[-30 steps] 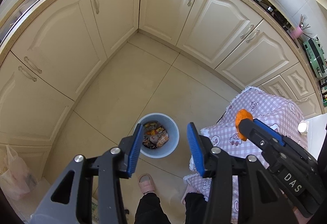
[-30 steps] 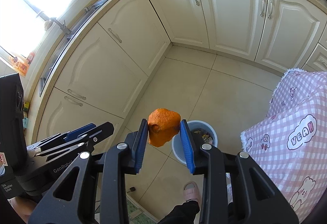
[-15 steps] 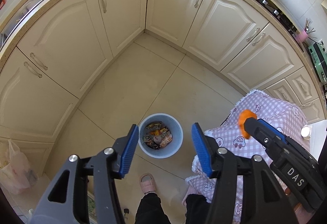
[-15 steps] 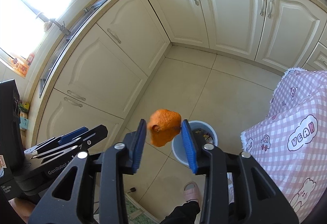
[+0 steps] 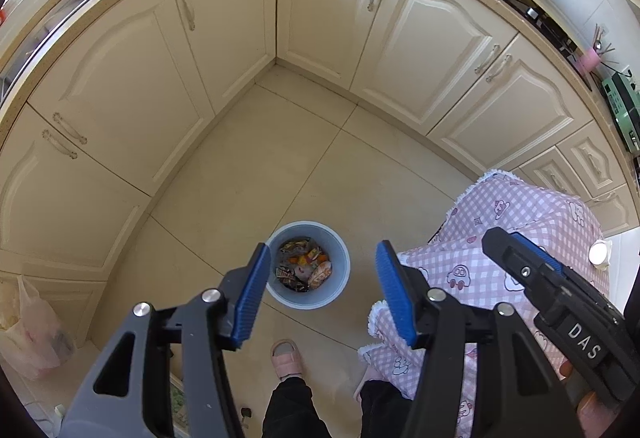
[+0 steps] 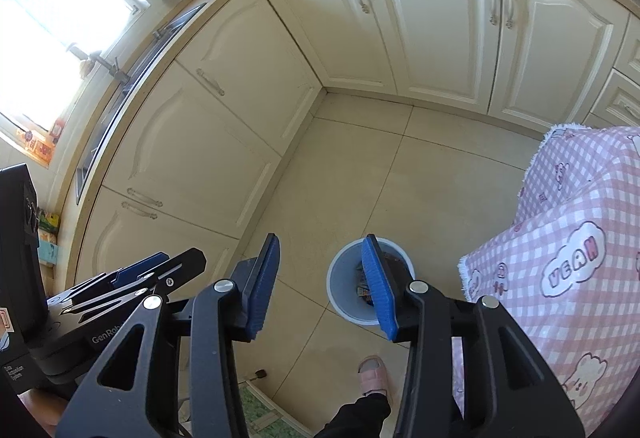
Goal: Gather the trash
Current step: 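Turn both tools back toward the table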
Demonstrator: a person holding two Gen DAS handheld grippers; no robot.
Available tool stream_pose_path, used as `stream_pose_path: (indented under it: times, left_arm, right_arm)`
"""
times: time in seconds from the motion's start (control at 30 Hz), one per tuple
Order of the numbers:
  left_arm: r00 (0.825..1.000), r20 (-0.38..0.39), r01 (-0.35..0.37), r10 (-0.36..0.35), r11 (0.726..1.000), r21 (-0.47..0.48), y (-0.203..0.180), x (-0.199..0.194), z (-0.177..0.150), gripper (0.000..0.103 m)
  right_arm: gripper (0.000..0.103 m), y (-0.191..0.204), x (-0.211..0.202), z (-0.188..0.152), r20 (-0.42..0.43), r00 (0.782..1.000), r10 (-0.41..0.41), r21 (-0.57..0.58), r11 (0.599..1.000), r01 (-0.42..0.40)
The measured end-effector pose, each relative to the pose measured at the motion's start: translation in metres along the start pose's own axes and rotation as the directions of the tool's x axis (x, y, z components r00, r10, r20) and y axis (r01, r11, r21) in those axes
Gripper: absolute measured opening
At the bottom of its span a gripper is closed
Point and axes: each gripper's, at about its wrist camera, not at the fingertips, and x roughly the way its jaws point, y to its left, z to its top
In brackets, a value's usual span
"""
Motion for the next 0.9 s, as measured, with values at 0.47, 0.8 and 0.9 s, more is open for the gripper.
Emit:
stream_pose_path:
  times: [0.47,0.8,0.9]
  left_arm:
    - [0.997,-0.023,0.071,-0.068,0.982,0.176,-0.174,0.019,-0.007,0.059]
    - [0.98,-0.09,0.196,-0.175,0.914,0.354,-0.366,0.041,-0.046,0.059]
    - [0.977,-0.114,0.21,-0.179,0.9,0.382,-0.406,0.05,-0.057,0.059]
  right_arm:
    - [0.046,-0.157,-0.087,-0.004,0.111,0.987,-0.12,0.212,0.973,0.095]
    - [0.051,-0.325,-0.177,-0.043,0.151,0.938,-0.31,0.453,0.866,0.213]
    - [0.055,-0.365,-0.194,-0.054,0.153,0.925,-0.347,0.524,0.822,0.222]
